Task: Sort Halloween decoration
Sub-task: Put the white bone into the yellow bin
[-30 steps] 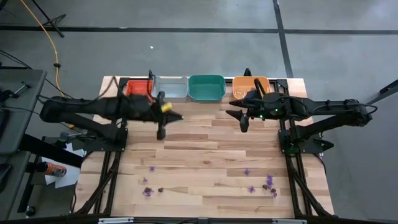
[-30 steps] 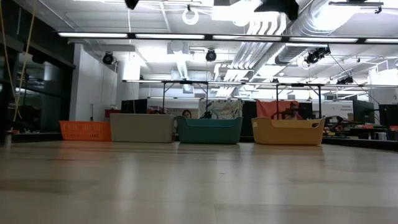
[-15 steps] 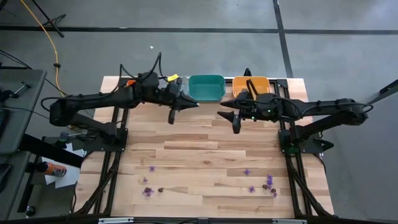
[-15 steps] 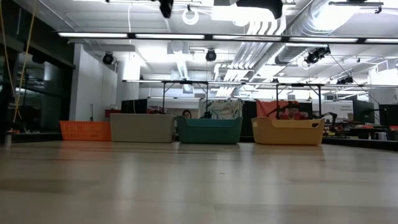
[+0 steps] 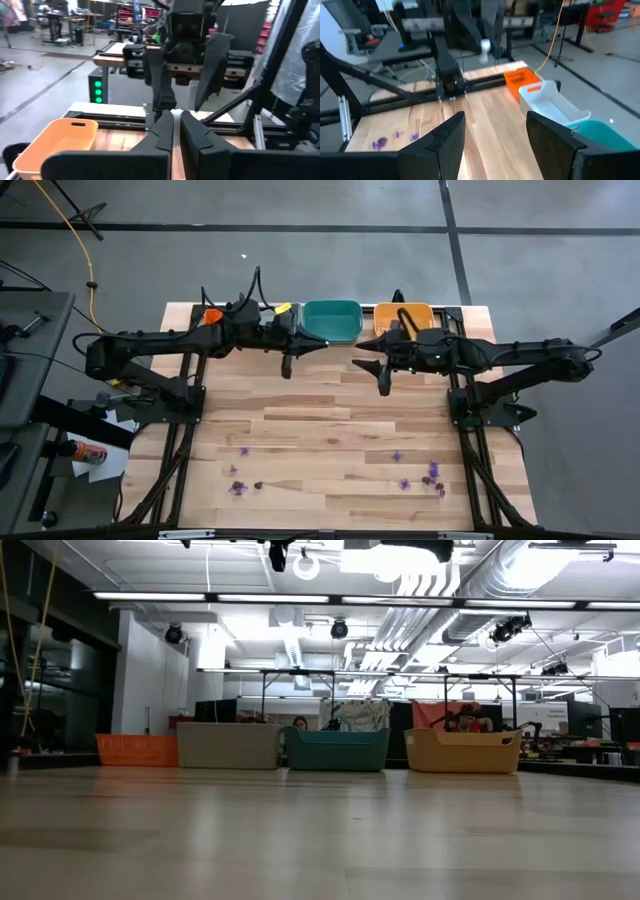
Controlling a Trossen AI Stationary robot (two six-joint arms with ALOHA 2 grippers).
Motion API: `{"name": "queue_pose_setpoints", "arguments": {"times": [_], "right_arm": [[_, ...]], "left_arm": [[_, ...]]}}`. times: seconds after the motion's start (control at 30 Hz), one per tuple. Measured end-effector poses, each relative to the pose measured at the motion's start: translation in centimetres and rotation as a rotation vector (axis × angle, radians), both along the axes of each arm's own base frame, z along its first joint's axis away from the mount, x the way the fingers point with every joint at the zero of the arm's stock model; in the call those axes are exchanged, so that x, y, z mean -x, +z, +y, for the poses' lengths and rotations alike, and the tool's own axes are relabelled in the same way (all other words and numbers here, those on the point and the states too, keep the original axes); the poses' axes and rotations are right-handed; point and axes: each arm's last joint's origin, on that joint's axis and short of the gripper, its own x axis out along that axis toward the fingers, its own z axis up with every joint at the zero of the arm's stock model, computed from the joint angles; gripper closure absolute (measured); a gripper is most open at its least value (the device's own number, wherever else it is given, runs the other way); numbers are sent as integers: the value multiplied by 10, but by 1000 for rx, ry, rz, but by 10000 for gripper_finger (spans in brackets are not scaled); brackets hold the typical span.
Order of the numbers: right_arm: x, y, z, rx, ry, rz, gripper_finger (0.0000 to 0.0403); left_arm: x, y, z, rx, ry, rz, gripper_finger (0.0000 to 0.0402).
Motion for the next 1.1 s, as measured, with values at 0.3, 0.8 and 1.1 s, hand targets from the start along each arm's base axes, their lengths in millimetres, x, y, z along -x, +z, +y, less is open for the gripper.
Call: {"name": "queue_pose_setpoints", "arguments": {"times": [0.3,0.8,1.1], "right_arm": [[42,33,-5,20,-144,-167,199],[62,43,-10,30,-323,-225,199],[63,43,-12,15,-379,-233,199]], "left_arm": [[-51,-57,13,28,141,72,401],[-198,-182,53,126,209,144,401],[-233,-169,106,-42,399,115,402]]}}
